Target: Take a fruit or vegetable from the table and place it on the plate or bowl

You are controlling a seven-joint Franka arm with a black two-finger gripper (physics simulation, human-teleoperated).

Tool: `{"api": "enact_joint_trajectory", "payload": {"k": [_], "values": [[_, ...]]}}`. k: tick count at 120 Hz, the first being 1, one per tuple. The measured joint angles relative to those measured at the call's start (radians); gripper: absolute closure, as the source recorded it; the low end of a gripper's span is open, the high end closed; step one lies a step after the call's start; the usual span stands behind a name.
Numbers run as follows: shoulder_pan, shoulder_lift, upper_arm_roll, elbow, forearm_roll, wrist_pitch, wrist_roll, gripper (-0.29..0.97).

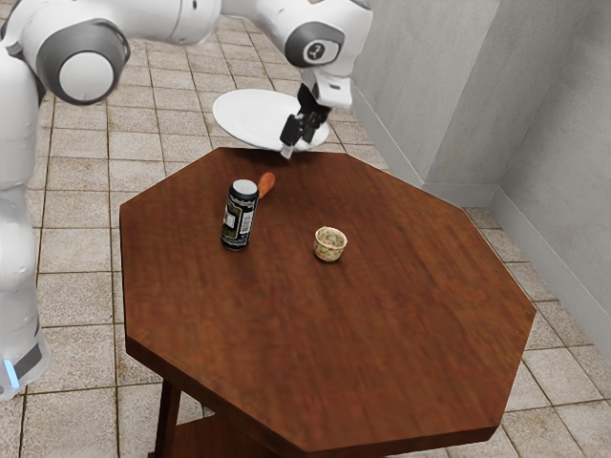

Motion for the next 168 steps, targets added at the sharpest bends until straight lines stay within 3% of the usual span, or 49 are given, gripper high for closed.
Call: {"api": "enact_joint_trajectory", "payload": {"k": [40,168], "values": [[0.008,-0.032,0.013,-0.108,0.007,0.036,0.051,0.0],[0.004,0.066,0.058,-0.142,0.005,0.101,0.15,0.0]]}}
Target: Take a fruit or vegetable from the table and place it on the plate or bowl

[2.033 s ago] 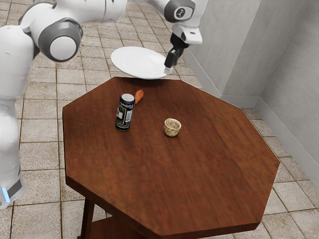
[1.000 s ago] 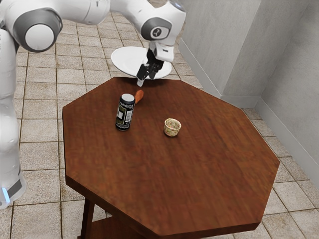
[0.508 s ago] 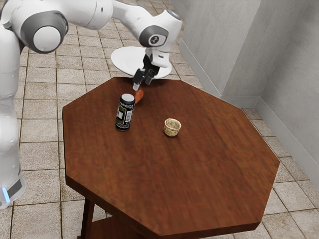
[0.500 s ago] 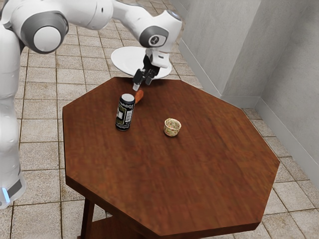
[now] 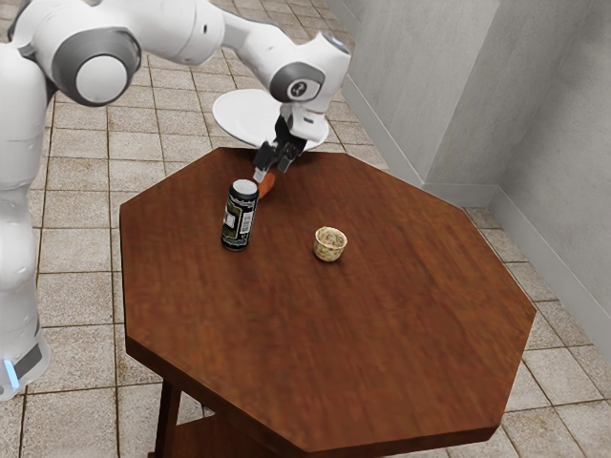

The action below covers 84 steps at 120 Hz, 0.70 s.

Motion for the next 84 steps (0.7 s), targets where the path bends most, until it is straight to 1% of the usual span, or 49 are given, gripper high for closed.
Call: {"api": "enact_joint_trajectory", "payload": {"k": [32,84], "values": [[0.0,0.029,0.0,0.0,0.001,0.005,0.008,0.0],[0.001,0.043,0.0,0.001,0.001,0.012,0.018,0.0]]}}
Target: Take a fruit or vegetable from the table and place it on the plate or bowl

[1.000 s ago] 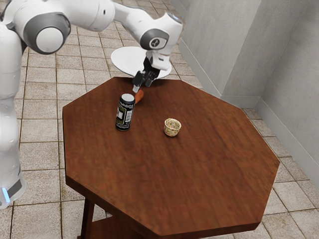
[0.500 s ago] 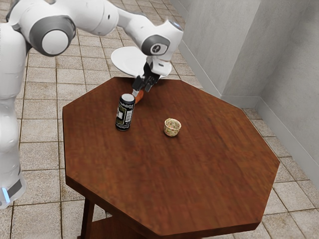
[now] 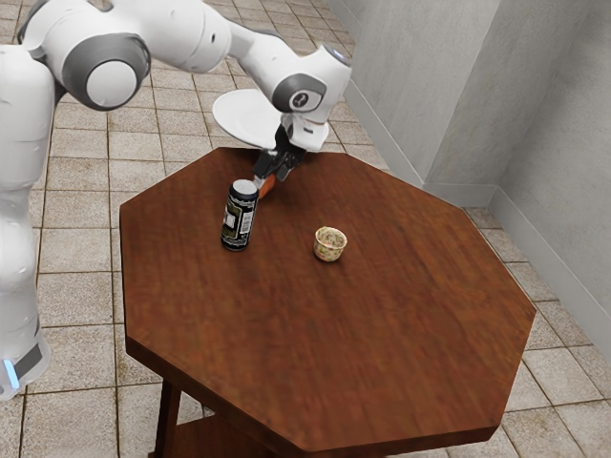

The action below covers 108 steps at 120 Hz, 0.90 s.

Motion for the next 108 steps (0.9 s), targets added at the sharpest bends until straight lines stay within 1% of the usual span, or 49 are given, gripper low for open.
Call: {"api": "enact_joint_trajectory", "payload": {"k": [48,76,108], "values": [[0.007,0.009,0.002,0.0,-0.001,0.003,0.004,0.01],[0.013,0.018,0.001,0.002,-0.002,0.003,0.003,0.15],[0.013,0.016,0.002,0.006,0.0,0.001,0.003,0.47]]}}
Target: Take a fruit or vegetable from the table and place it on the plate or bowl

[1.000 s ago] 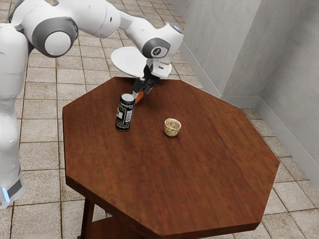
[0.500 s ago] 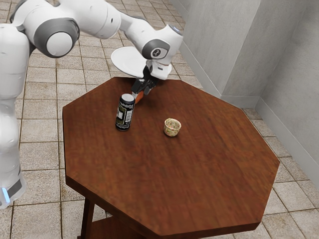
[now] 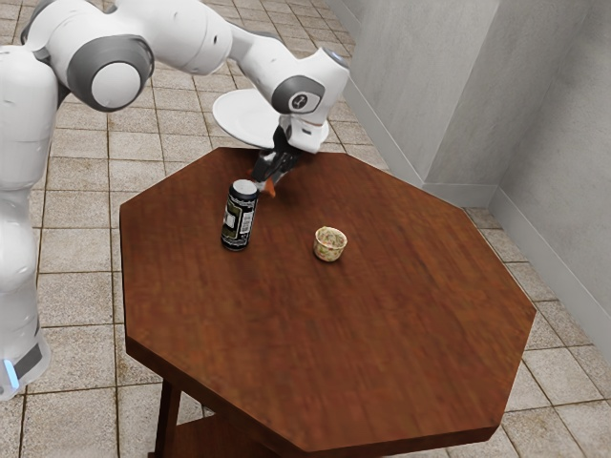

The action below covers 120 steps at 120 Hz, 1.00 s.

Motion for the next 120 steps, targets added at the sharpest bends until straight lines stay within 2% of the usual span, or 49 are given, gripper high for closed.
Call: {"api": "enact_joint_trajectory", "payload": {"k": [49,59,100,120], "values": [[-0.001,-0.008,-0.004,0.04,0.0,-0.003,0.003,0.57],[-0.002,-0.01,-0.008,0.073,-0.002,-0.013,0.003,0.54],[-0.004,-0.011,-0.012,0.175,-0.017,-0.068,0.005,0.55],[-0.004,-0.01,0.019,0.216,-0.026,-0.093,0.005,0.56]]}}
